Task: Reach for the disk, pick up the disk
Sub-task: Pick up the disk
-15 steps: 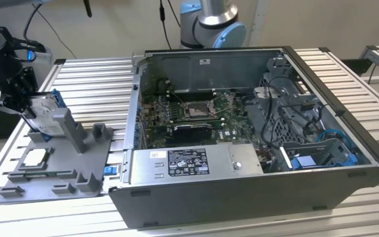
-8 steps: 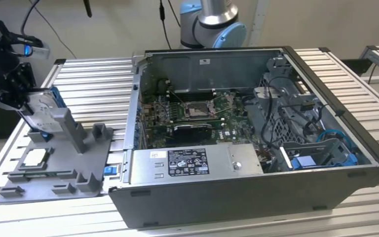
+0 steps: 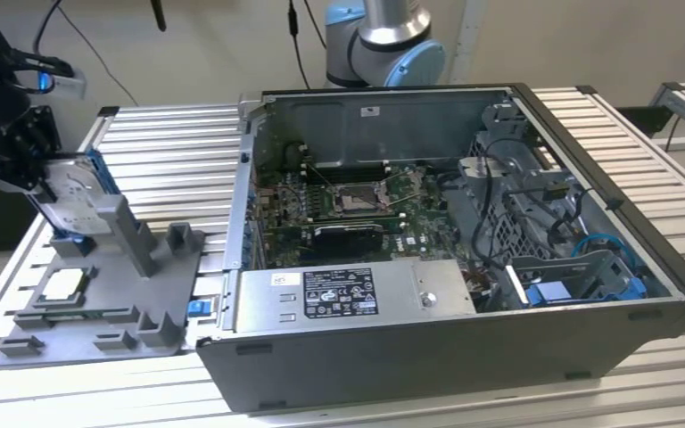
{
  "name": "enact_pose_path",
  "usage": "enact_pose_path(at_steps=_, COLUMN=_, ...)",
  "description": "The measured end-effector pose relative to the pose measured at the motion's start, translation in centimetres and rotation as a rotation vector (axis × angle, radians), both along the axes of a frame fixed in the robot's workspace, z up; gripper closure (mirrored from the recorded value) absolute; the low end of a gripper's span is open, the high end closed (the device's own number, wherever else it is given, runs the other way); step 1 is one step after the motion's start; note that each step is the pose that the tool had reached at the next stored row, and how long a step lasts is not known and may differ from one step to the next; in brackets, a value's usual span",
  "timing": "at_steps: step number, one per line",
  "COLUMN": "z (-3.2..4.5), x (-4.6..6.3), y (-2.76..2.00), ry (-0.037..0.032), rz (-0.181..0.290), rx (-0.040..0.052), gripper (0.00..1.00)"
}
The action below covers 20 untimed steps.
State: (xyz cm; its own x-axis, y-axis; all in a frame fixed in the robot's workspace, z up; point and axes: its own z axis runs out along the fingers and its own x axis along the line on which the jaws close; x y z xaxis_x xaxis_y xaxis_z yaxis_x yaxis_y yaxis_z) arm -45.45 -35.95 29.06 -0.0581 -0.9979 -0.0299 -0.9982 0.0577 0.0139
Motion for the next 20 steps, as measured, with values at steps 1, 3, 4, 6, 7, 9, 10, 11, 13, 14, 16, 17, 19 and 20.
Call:
enact_pose_path(at_steps=1, z=0.11, x=0.0, y=0.0, ry=-0.0001, rz=0.0, rx=0.0, gripper=1.0)
enact_pose_path(at_steps=3, z=0.31, x=0.0, y=0.0, ry=0.0, rz=0.001, rx=0.0, gripper=1.0)
enact_pose_path(at_steps=4, z=0.43, x=0.0, y=0.0, ry=0.0, rz=0.001, rx=0.0, gripper=1.0)
enact_pose_path(at_steps=6, z=0.65, x=0.0, y=0.0, ry=0.0, rz=0.002, rx=0.0, gripper=1.0)
enact_pose_path(at_steps=7, z=0.76, x=0.0, y=0.0, ry=0.0, rz=0.002, rx=0.0, gripper=1.0)
enact_pose_path(at_steps=9, z=0.99, x=0.0, y=0.0, ry=-0.0001, rz=0.003, rx=0.0, gripper=1.0)
enact_pose_path(at_steps=10, z=1.11, x=0.0, y=0.0, ry=0.0, rz=0.003, rx=0.0, gripper=1.0)
enact_pose_path(at_steps=11, z=1.22, x=0.0, y=0.0, ry=0.0, rz=0.004, rx=0.0, gripper=1.0)
enact_pose_path(at_steps=13, z=1.47, x=0.0, y=0.0, ry=0.0, rz=0.004, rx=0.0001, gripper=1.0)
enact_pose_path(at_steps=14, z=1.57, x=0.0, y=0.0, ry=0.0, rz=0.005, rx=0.0, gripper=1.0)
enact_pose_path(at_steps=16, z=1.76, x=0.0, y=0.0, ry=0.0, rz=0.006, rx=0.0, gripper=1.0)
enact_pose_path(at_steps=17, z=1.85, x=0.0, y=0.0, ry=0.0, rz=0.007, rx=0.0, gripper=1.0)
enact_pose_path(at_steps=19, z=2.02, x=0.0, y=0.0, ry=0.0, rz=0.007, rx=0.0, gripper=1.0)
enact_pose_path(at_steps=20, z=2.12, x=0.0, y=0.0, ry=0.0, rz=0.007, rx=0.0, gripper=1.0)
